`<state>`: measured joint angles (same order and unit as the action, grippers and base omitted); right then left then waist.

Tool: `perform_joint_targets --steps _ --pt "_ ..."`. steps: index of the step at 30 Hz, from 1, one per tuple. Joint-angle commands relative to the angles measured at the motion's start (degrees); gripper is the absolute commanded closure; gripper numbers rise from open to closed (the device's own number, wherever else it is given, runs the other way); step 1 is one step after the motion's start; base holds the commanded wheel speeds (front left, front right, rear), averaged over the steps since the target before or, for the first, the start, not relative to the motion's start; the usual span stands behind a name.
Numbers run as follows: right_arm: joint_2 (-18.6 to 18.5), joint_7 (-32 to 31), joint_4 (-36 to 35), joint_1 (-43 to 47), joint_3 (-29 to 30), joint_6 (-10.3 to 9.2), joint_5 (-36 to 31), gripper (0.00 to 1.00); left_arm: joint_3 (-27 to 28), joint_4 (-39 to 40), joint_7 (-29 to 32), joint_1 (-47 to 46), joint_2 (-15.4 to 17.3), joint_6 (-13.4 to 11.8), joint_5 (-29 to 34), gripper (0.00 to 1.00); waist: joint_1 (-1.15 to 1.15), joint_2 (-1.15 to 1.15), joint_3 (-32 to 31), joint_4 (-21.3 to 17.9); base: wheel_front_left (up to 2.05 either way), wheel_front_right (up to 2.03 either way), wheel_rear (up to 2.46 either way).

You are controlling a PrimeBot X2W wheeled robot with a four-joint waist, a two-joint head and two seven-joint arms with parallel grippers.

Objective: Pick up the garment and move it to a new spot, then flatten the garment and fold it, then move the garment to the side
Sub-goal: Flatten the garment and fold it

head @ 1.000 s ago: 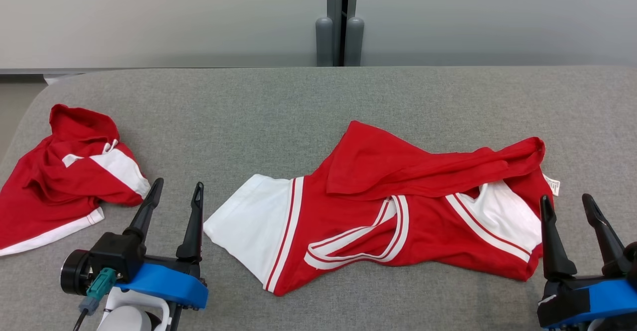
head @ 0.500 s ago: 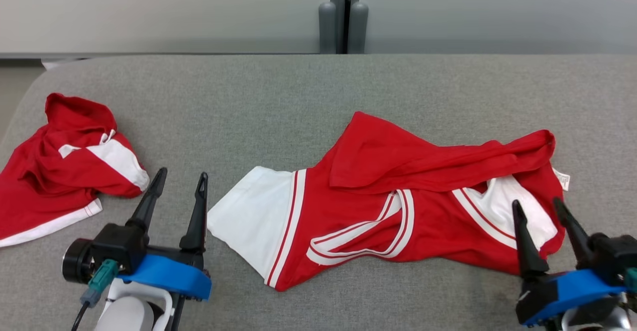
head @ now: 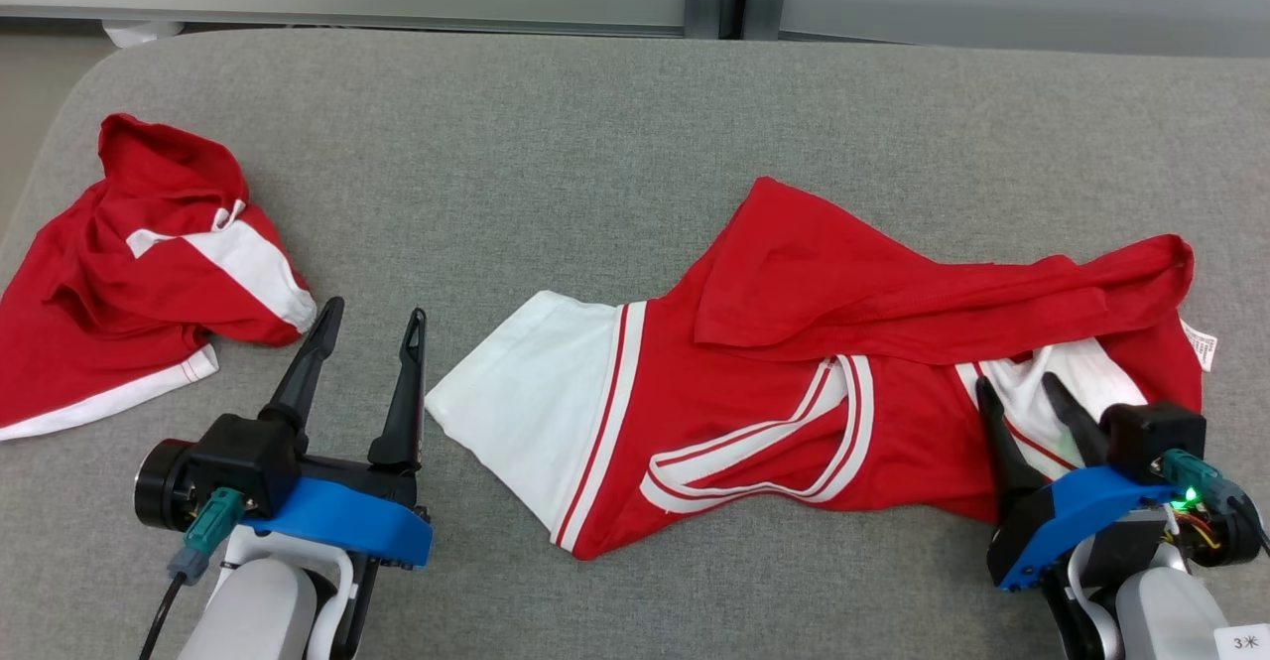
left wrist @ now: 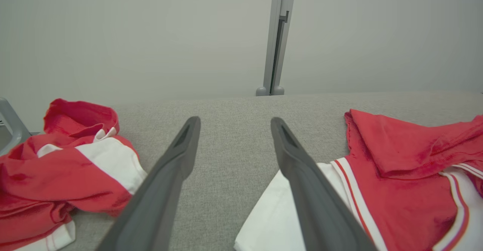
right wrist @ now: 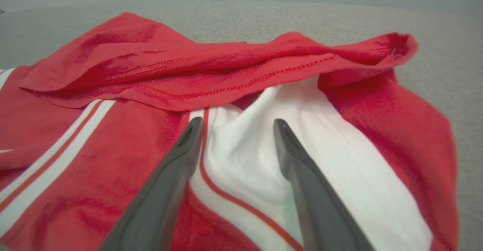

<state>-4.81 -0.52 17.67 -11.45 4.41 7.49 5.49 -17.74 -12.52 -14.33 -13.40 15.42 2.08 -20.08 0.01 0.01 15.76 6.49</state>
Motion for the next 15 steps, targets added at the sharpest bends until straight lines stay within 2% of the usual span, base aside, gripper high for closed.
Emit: perform_joint_targets --steps 1,2,8,15 --pt "-0.2 0.3 0.4 -0.8 -0.2 0.0 0.3 0.8 0.1 -0.2 -0.5 -1.1 0.0 0.1 0.1 0.0 -0.01 -0.01 0.0 0.0 0.0 0.0 0.0" --pt "-0.3 0.5 1.0 -1.0 -0.5 0.0 0.6 1.0 0.2 -0.3 -0.5 -1.1 -0.1 0.1 0.1 0.0 -0.01 -0.01 -0.1 0.0 0.0 0.0 0.0" --pt "-0.7 3.0 -0.2 -0.1 -2.9 0.0 1.7 1.0 0.2 -0.9 -0.7 -0.9 0.0 0.3 0.2 0.0 -0.01 -0.01 -0.8 -0.2 0.0 0.0 0.0" --pt "0.1 4.4 -9.3 3.4 -10.6 0.0 1.0 1.0 0.5 -1.0 -0.8 0.2 0.1 0.0 0.1 0.0 -0.01 -0.01 -2.3 -0.9 0.0 0.0 0.0"
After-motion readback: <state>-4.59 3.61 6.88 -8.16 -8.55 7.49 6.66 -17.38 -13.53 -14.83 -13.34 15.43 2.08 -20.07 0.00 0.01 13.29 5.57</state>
